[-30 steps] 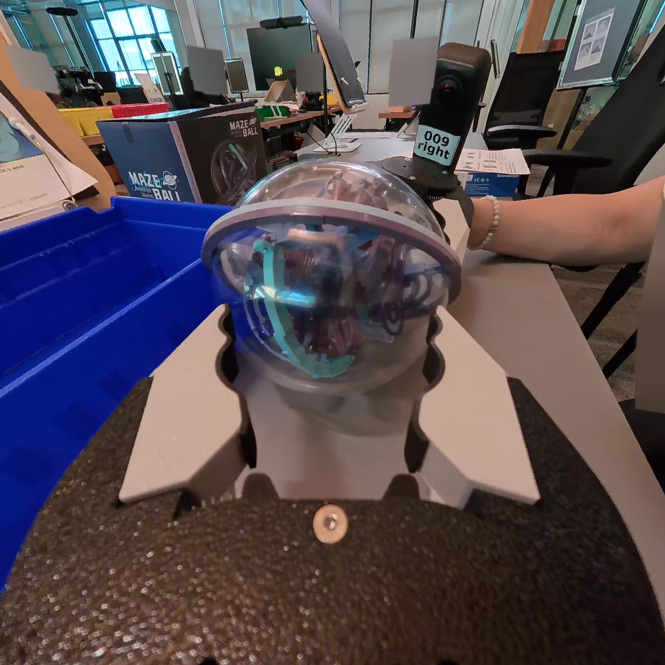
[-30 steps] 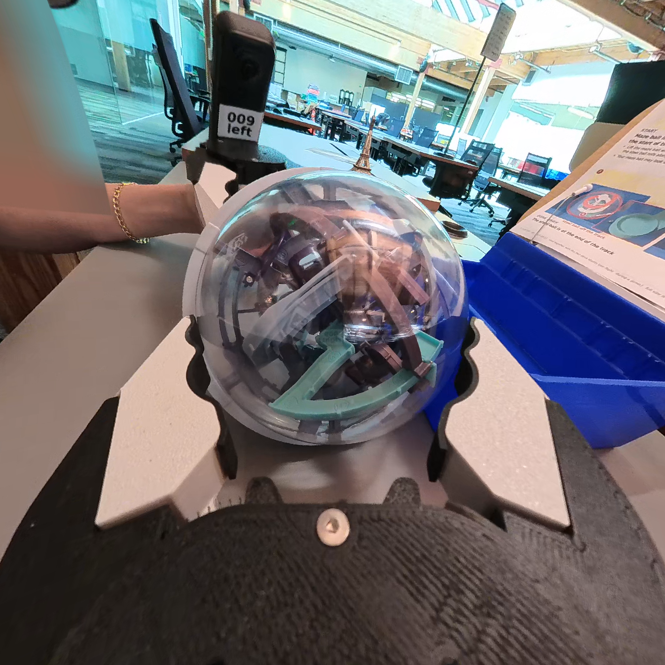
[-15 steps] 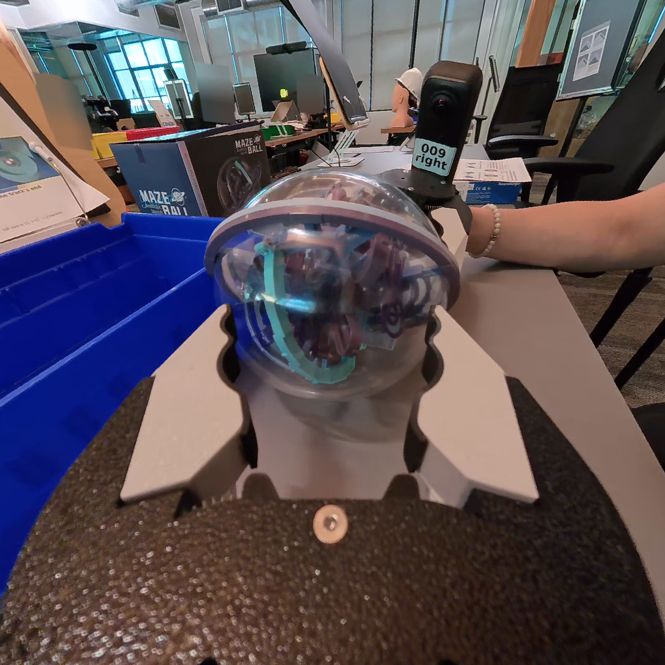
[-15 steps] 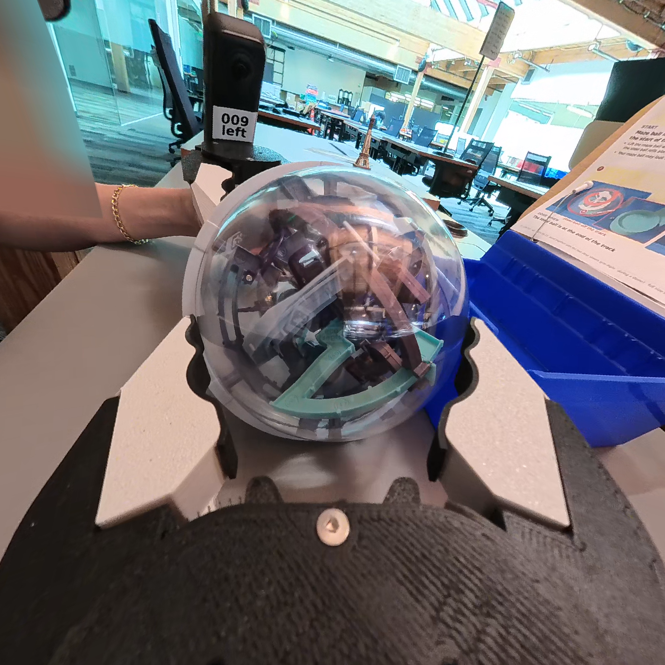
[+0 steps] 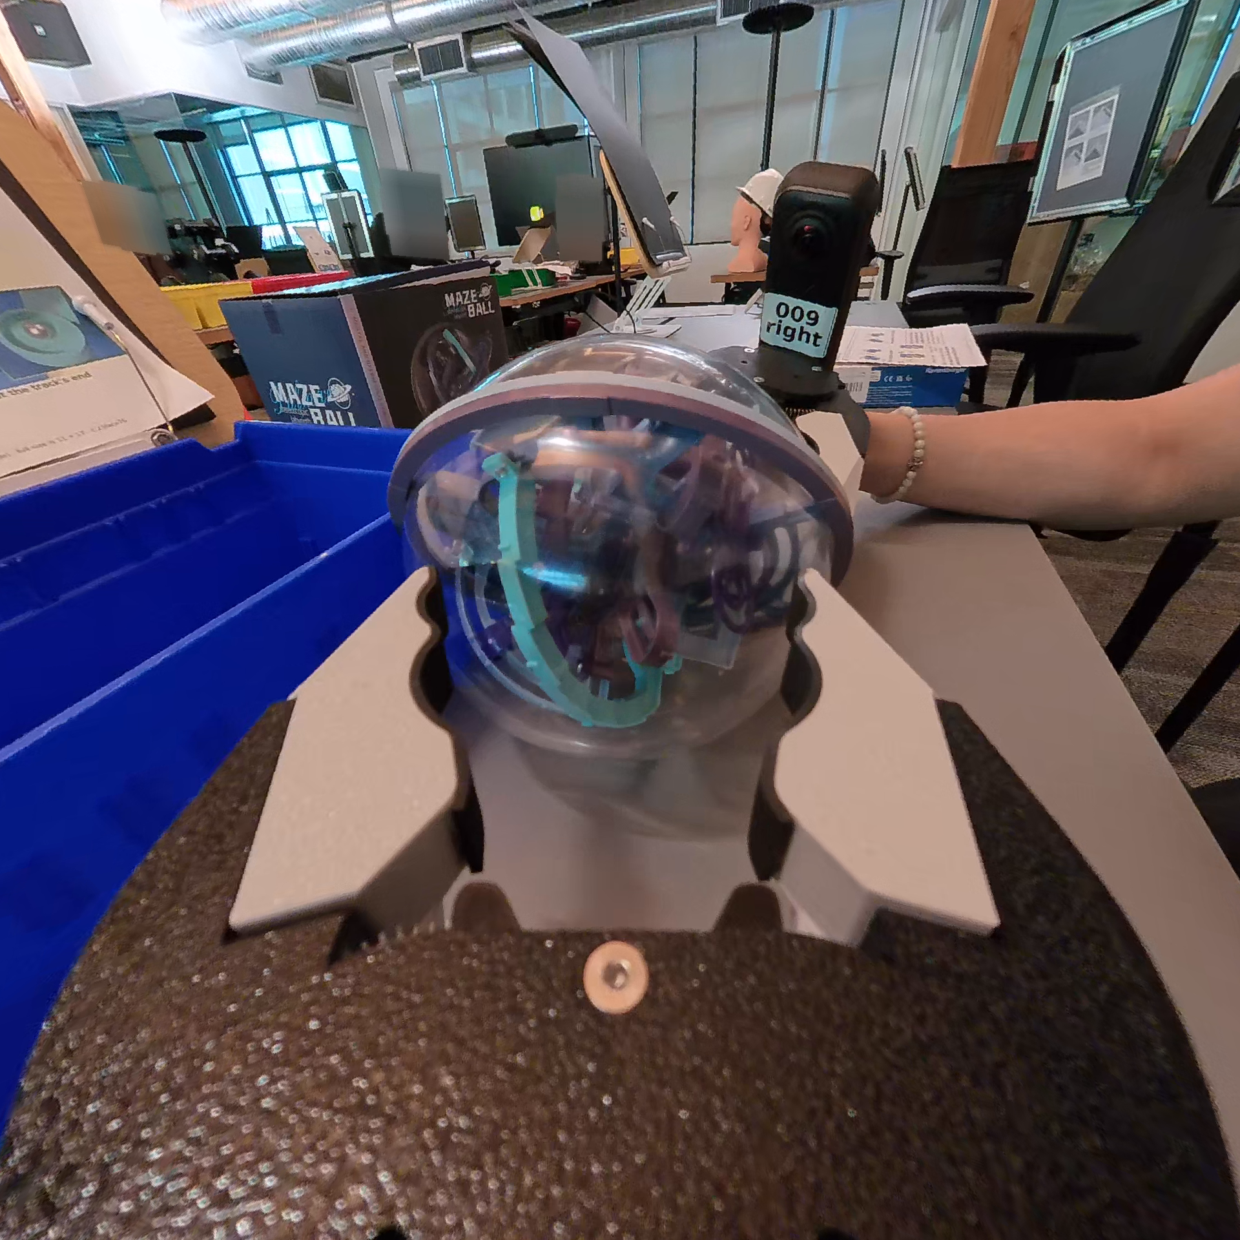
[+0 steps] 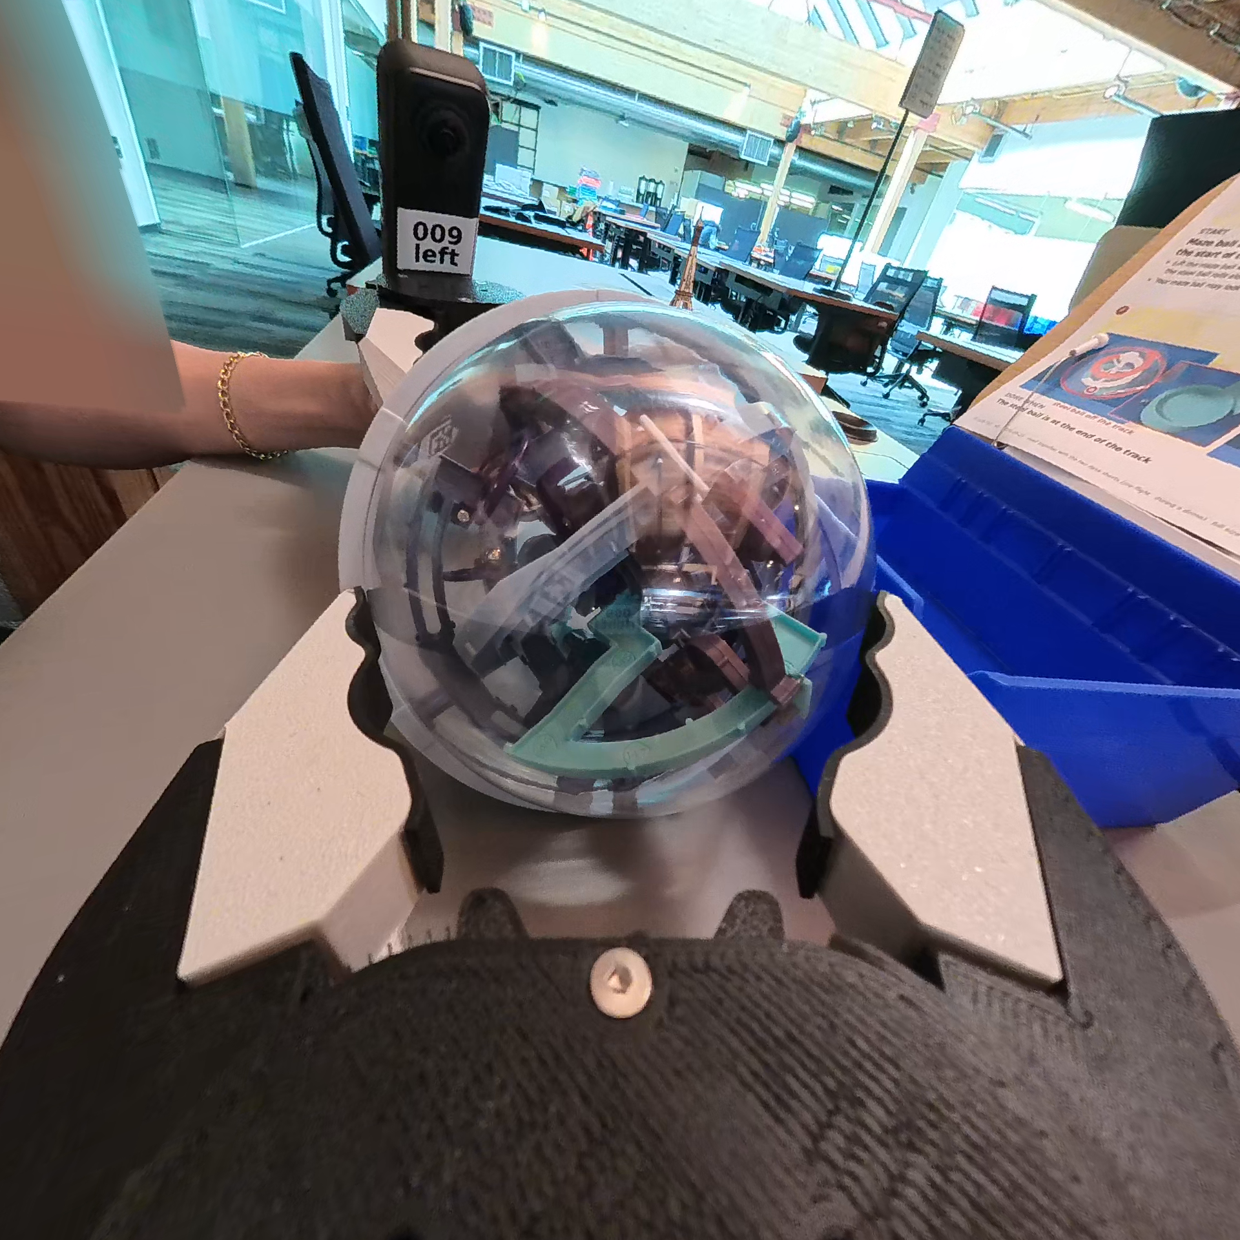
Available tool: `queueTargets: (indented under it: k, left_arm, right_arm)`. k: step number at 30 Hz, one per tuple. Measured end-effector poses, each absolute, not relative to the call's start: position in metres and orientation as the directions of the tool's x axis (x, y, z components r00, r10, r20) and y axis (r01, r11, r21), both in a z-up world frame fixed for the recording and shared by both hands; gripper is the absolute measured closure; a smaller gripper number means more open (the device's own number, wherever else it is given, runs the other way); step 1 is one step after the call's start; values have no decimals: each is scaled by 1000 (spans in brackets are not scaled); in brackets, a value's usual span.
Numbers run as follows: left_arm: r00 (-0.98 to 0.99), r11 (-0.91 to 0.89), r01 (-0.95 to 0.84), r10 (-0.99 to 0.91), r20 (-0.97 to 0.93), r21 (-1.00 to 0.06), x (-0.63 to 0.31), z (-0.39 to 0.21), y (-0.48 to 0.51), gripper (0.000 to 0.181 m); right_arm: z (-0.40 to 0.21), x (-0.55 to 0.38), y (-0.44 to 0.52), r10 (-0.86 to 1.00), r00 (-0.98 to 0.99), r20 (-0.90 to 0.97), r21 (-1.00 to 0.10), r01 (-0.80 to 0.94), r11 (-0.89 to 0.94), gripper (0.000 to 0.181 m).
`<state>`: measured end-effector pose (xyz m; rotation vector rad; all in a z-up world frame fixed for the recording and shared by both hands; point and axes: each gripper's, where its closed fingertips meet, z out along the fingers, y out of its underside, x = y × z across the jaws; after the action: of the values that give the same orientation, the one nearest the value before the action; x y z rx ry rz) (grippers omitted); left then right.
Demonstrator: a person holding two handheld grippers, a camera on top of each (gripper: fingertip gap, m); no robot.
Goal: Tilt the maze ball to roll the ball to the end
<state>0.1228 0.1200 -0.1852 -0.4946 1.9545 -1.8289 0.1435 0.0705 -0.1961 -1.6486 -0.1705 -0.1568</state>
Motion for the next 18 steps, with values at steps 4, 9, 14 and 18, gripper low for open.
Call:
queueTargets:
  k: [4, 9, 14, 18]
  left_arm:
    - [-848, 67, 35, -526, -65, -997, 123, -184, 120, 83]
    - [-845, 59, 49, -529, -73, -997, 122, -180, 118, 84]
    - [-848, 44, 46, -527, -62, -998, 121, -179, 119, 86]
    - [-847, 49, 52, -527, -70, -997, 121, -179, 119, 86]
  right_arm:
    - [-197, 144, 71, 15, 979, 202, -975, 202, -91, 42]
    - [-200, 144, 70, 18, 980, 199, -972, 200, -119, 43]
    - [-200, 143, 70, 18, 978, 210, -970, 210, -124, 43]
    - [-200, 143, 69, 17, 976, 218, -969, 219, -115, 43]
